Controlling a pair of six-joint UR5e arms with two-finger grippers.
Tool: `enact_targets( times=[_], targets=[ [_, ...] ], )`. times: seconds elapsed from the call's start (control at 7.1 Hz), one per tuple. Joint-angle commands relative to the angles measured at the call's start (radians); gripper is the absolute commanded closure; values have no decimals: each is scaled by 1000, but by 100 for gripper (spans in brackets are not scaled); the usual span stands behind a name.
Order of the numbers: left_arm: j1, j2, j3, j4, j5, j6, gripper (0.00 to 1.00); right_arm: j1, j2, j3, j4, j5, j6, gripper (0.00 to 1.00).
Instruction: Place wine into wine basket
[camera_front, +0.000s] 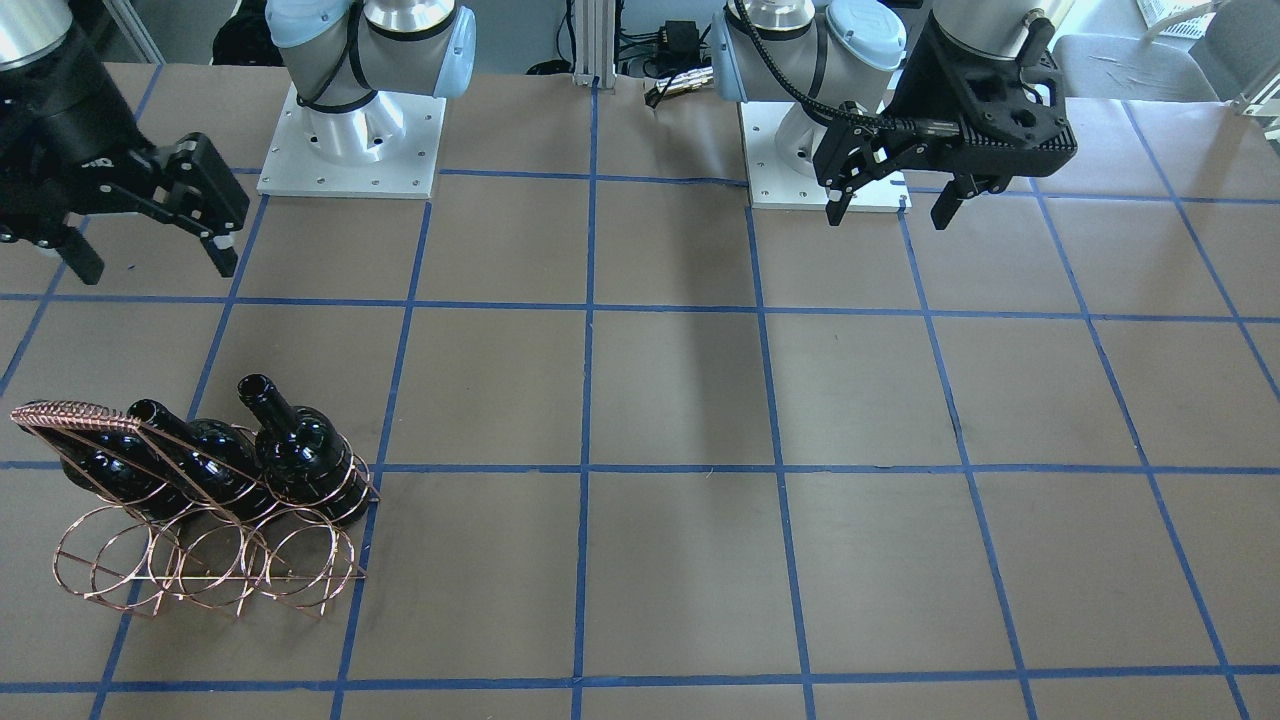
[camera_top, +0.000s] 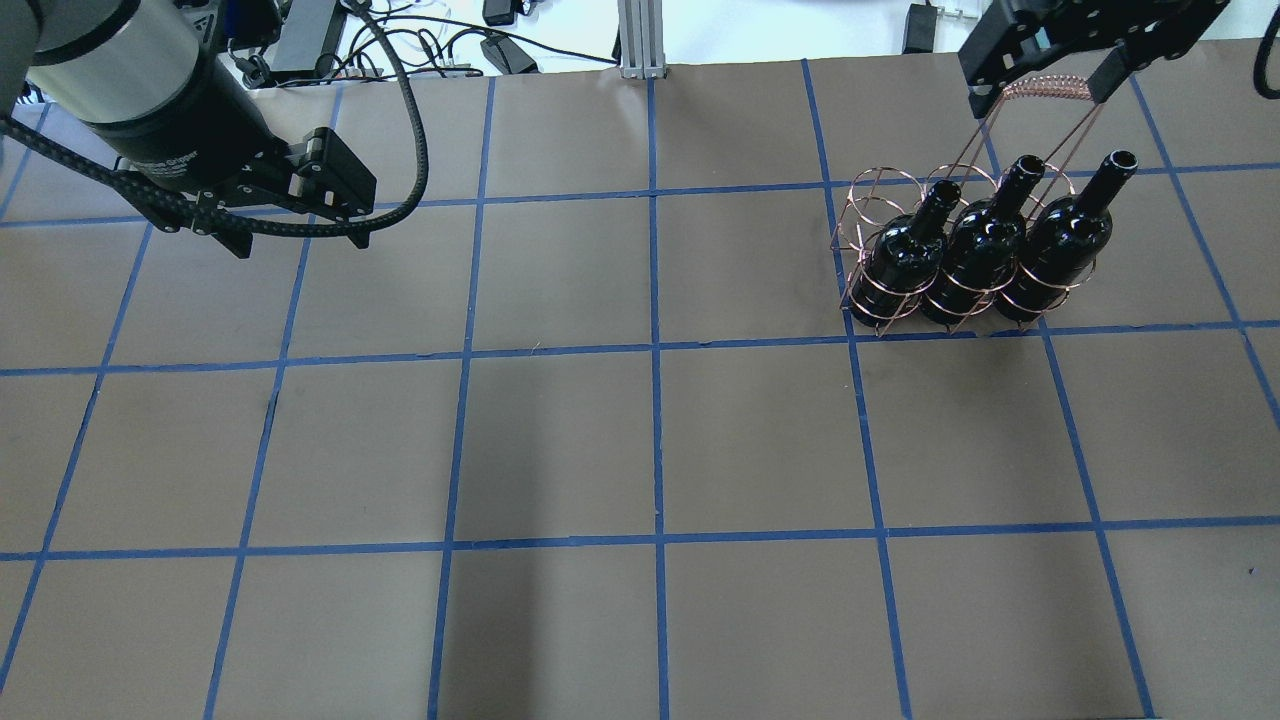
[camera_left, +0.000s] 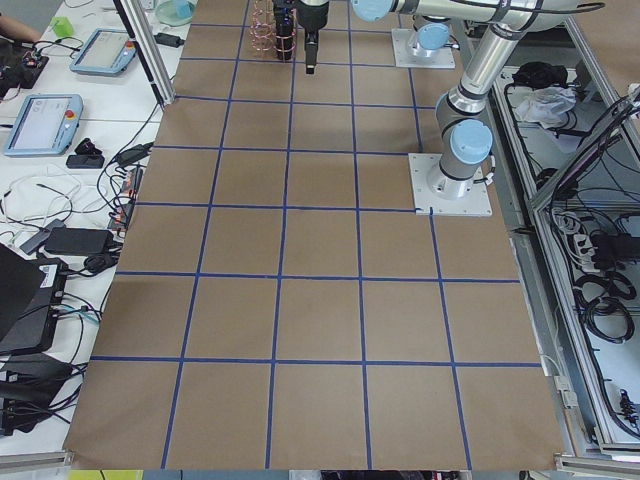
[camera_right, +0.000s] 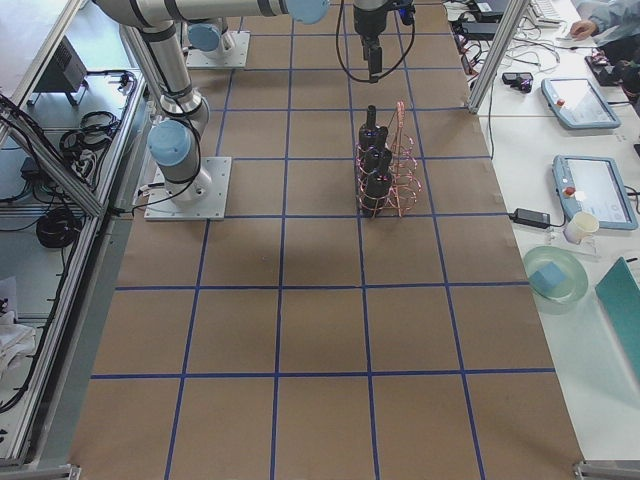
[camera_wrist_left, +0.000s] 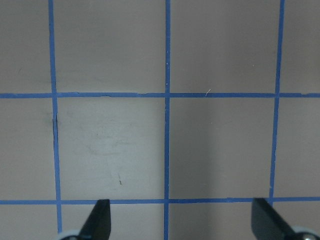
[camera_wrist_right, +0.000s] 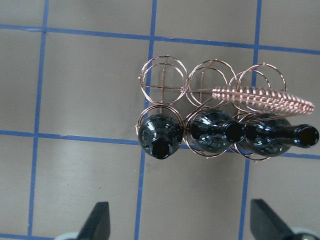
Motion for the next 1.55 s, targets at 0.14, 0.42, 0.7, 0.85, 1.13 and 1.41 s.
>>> enact_targets(
  times=[0.14,0.42,0.7,0.85,1.13,1.41],
  targets=[
    [2,4,-1,-2,1,8,0,51,-4,3,6,4,56,0],
    [3,7,-1,-5,4,8,0,51,-1,37,7,2,61,0],
    [2,5,-3,-4,1,6,0,54,-10,46,-2,7,68,0],
    [2,7,-3,-4,1,8,0,52,-18,43,0,1,85,0],
    [2,7,-3,-1,0,6,0,51,-21,42,-2,5,87,0],
    [3,8,-3,-2,1,8,0,51,-21,42,0,2,85,0]
  ],
)
